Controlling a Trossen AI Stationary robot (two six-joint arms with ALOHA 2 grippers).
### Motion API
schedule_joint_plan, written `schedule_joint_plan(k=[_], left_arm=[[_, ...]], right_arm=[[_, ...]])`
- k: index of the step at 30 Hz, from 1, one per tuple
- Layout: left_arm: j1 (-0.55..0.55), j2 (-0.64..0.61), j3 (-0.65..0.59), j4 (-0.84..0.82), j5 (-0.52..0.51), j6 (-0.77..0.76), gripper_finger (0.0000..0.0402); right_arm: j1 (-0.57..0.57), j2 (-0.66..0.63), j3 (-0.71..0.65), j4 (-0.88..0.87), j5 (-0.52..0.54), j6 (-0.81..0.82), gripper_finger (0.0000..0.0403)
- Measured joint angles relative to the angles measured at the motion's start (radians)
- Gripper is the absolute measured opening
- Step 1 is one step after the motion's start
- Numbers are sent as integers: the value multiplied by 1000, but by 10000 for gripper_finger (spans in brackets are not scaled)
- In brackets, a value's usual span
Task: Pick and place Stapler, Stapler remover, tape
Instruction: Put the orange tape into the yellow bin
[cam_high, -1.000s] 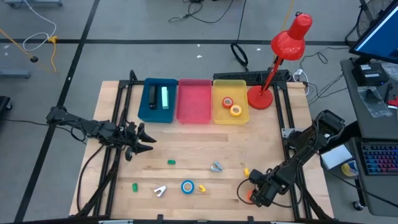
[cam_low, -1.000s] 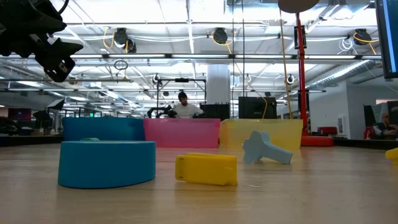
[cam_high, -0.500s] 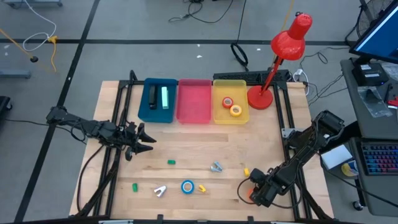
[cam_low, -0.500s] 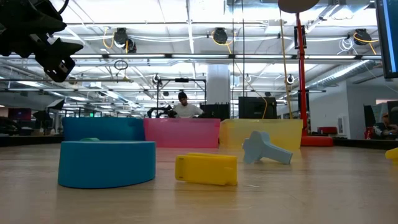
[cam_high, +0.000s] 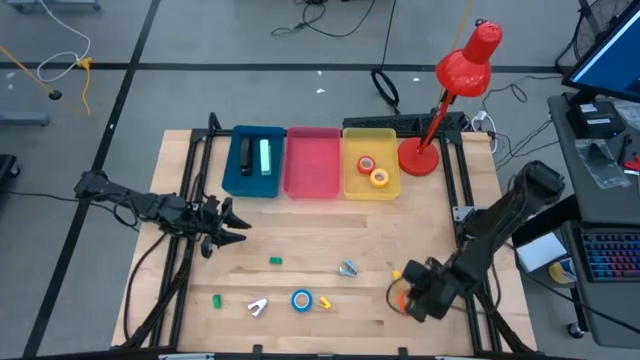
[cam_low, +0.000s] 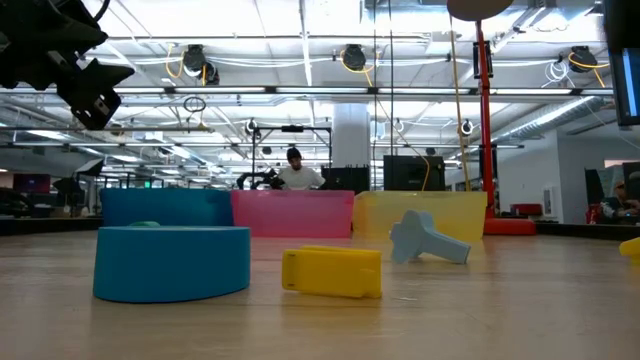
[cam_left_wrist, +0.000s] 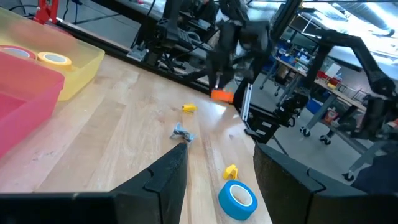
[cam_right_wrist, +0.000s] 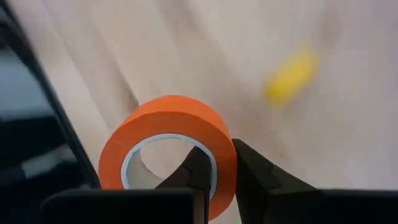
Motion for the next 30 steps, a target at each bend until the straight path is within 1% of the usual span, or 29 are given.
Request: schedule_joint_plan(k=[2,5,8,11,15,17,20,22,24,30], left_arm=[[0,0,0,0,-1,0,186],[0,0,0,0,-2,-6,186],[0,0,0,0,-9,-33,186],[0,0,0,0,-10,-64,186],[0,0,0,0,-10,-83,186],[0,0,0,0,-10,-84,186],[0,0,0,0,-10,-79,186],[0,0,0,0,-10,-79,186],[0,0,0,0,-10,-79,186],[0,0,0,0,-11,-78,186]], right_arm=[[-37,-64,2,0,84,-37,32],[-111,-154,2,9,171,-120,32],[-213,-221,3,51,265,-260,32],[-330,-245,3,146,352,-444,32],[-488,-232,3,370,400,-709,32],[-563,-207,4,480,424,-816,32],[-666,-174,4,584,455,-948,32],[-733,-150,5,621,484,-1019,32],[-796,-125,5,622,508,-1075,32],[-999,-35,5,623,506,-1197,32]])
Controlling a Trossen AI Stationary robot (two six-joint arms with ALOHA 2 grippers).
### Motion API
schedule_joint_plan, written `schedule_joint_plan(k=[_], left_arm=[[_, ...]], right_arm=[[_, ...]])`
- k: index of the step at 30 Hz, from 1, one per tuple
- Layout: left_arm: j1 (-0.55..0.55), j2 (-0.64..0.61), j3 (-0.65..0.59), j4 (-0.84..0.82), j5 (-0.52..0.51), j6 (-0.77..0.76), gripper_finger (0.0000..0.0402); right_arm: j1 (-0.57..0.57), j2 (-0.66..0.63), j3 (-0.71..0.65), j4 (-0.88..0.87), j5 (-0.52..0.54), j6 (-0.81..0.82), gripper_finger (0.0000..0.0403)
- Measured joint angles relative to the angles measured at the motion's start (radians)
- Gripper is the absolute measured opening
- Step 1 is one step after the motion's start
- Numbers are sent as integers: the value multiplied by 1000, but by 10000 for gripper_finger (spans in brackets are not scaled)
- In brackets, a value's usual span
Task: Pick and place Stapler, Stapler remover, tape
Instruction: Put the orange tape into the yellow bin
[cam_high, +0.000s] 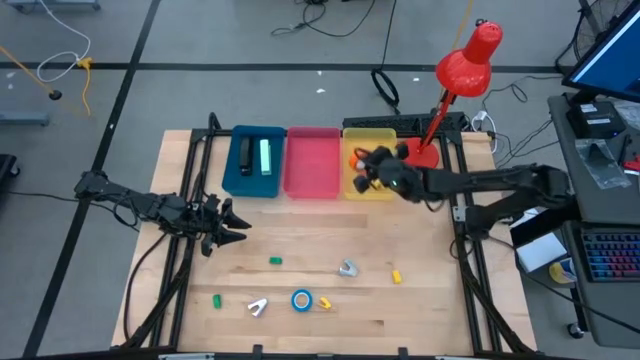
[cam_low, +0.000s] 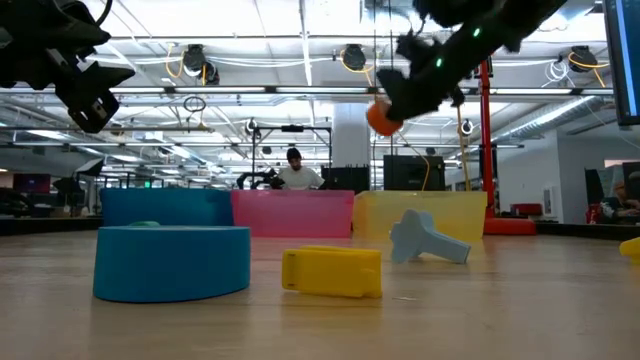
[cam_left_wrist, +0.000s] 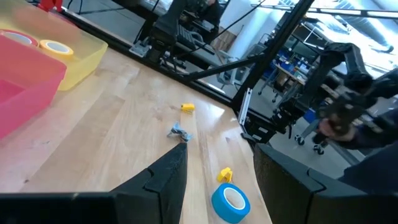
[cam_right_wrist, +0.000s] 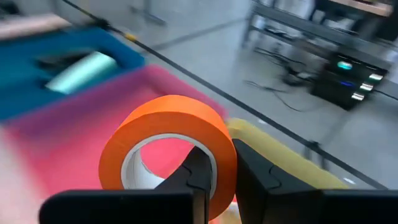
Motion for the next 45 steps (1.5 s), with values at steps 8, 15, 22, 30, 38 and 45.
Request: schedule_joint_plan(k=[8,15,22,30,38,45], left_arm=[[0,0,0,31,-17,3,186],[0,0,0,88,-79,3,186],[0,0,0,105,-123,3,186],[0,0,0,105,-141,4,186],[0,0,0,105,-158,6,186],[0,0,0,104,-158,6,186]], right_arm=[[-217,136,0,65,-41,-43,32],[-330,244,57,18,-86,-99,32],[-410,344,184,-121,-86,-119,46],[-436,361,214,-274,-88,-102,38],[-435,361,202,-345,-163,-18,47],[-454,361,163,-333,-163,-17,48]])
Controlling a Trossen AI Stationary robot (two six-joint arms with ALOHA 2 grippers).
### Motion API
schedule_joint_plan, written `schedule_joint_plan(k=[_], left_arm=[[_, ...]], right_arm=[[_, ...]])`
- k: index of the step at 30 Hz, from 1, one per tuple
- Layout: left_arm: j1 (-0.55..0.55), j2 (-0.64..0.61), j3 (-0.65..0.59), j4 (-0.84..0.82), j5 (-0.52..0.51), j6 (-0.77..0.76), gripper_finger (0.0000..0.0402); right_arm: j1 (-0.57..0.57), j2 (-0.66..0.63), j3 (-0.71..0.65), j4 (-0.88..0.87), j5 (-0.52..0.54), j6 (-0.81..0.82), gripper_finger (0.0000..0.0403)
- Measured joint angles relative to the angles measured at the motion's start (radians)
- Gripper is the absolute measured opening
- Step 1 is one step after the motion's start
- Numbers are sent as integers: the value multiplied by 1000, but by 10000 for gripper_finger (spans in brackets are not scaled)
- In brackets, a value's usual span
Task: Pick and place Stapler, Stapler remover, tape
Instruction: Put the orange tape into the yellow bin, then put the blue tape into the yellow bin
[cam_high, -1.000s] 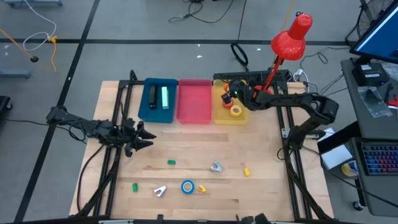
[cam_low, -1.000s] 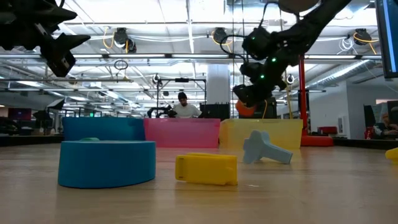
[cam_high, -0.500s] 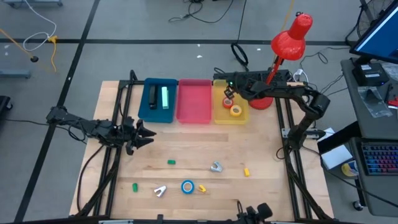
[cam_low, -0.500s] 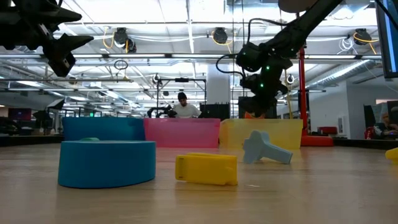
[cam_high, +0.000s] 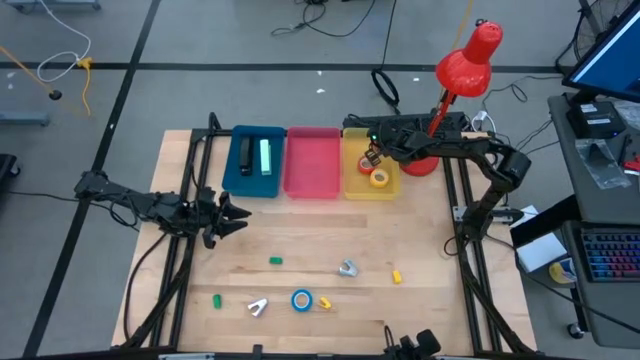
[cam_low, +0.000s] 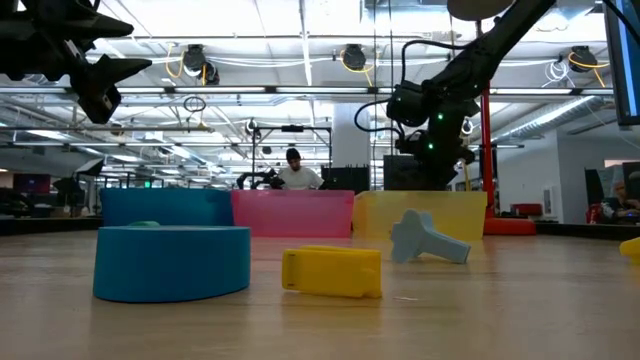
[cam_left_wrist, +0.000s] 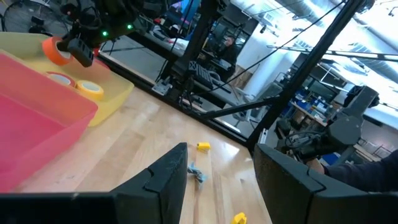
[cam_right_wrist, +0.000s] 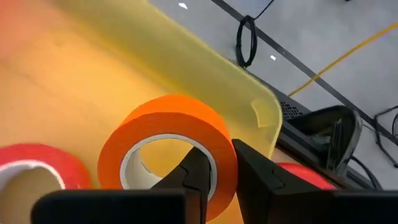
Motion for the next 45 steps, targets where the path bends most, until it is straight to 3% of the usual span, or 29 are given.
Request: schedule_joint_plan(k=[5,20,33,45], left_arm=[[0,0,0,0,0,-3,186],[0,0,0,0,1,-10,186],[0,0,0,0,1,-11,186],[0,0,0,9,-8,-4,186]], right_arm=[[1,0,-9,7,-3,0,56],[1,0,-9,45,-52,-8,129],[7,-14,-10,37,-62,-10,139],[121,-216,-27,39,-295,-67,116]])
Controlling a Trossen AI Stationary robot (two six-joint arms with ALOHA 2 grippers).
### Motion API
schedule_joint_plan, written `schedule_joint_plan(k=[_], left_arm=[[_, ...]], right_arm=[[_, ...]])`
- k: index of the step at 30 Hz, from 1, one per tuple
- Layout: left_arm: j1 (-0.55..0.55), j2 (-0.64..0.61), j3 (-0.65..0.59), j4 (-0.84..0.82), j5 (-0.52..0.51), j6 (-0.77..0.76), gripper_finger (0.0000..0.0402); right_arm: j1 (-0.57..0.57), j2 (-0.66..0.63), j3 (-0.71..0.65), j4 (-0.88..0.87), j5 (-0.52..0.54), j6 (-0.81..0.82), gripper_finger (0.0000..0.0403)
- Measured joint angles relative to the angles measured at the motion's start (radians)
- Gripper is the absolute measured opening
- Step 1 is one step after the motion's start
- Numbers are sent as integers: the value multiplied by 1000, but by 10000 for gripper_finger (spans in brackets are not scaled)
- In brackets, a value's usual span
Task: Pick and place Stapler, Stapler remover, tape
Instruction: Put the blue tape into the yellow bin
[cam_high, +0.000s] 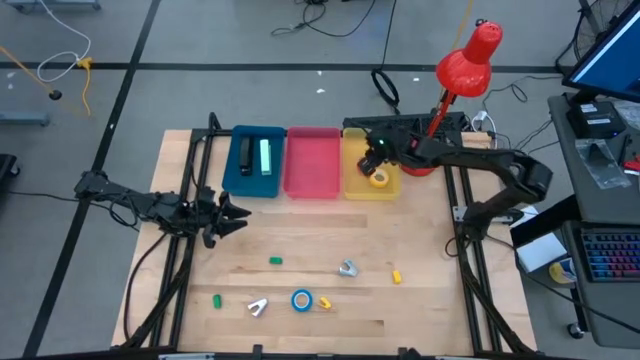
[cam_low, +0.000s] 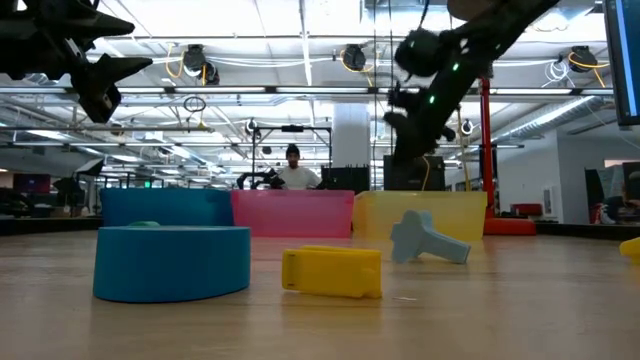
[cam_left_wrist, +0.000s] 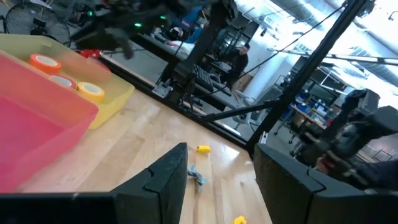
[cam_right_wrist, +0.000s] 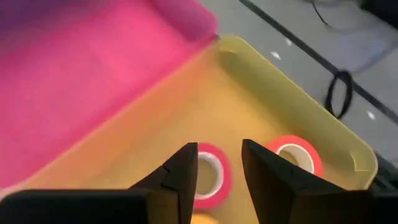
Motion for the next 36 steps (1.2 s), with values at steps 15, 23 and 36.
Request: schedule_joint_plan(k=[15,23,36], left_arm=[[0,0,0,20,-150,24,186],[0,0,0,80,-181,5,186],[-36,171,135,126,-146,79,186]], right_arm=[[122,-544,-417,282,-179,217,91],[177,-762,-620,473,-225,315,91],[206,-923,-830,642,-255,478,91]])
